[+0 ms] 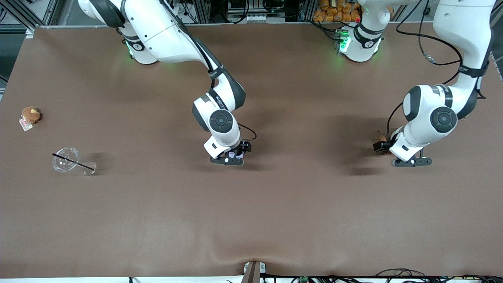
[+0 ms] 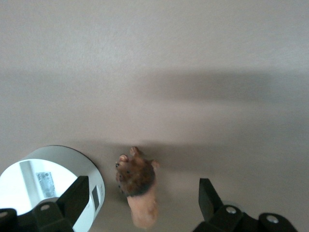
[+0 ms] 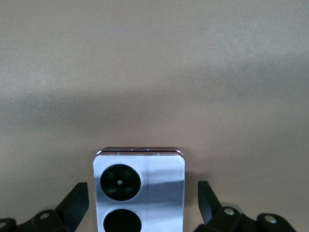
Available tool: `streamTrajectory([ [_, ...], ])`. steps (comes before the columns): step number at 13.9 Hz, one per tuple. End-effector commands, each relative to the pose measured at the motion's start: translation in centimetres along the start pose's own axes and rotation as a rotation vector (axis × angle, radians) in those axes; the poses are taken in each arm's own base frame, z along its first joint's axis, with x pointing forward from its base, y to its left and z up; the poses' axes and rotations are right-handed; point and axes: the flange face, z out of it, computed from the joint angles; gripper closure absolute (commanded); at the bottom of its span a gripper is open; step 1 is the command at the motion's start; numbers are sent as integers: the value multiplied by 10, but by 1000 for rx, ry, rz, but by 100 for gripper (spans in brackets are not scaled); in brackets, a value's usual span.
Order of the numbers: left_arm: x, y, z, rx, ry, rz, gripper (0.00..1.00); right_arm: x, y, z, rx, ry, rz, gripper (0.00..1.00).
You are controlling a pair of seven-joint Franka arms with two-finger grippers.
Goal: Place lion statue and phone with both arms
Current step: 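Set the lion beside the white cup while the right gripper grasps the phone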
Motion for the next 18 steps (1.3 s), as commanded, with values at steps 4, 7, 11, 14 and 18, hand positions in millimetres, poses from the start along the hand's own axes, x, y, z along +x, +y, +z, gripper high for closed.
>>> streamTrajectory([
  [4,47,7,-130,31,30,14,0,-4,-5,9,0,14,55,0],
  [7,57,-12,-195,20,74,-32,0,-5,-7,13,6,21,72,0],
  [11,35,-33,-305,-19,74,-84,0,-7,-9,15,3,23,67,5],
  [14,-2,-31,-372,-76,171,-78,0,-7,-9,15,3,23,66,85],
  [18,-32,-13,-385,-122,107,-15,0,4,2,1,4,22,90,85],
])
